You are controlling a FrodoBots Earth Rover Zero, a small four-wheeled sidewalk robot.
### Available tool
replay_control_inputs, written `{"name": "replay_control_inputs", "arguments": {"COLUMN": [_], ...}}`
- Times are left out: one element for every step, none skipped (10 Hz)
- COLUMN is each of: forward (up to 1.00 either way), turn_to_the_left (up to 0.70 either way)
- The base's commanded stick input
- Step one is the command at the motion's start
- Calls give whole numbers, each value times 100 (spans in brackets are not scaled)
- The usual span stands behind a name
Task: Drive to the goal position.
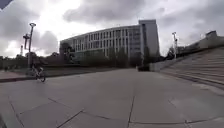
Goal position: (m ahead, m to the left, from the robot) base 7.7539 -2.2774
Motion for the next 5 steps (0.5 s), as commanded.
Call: {"name": "replay_control_inputs", "arguments": {"forward": [70,70,70,70,70], "turn_to_the_left": [0,0,0,0,0]}}
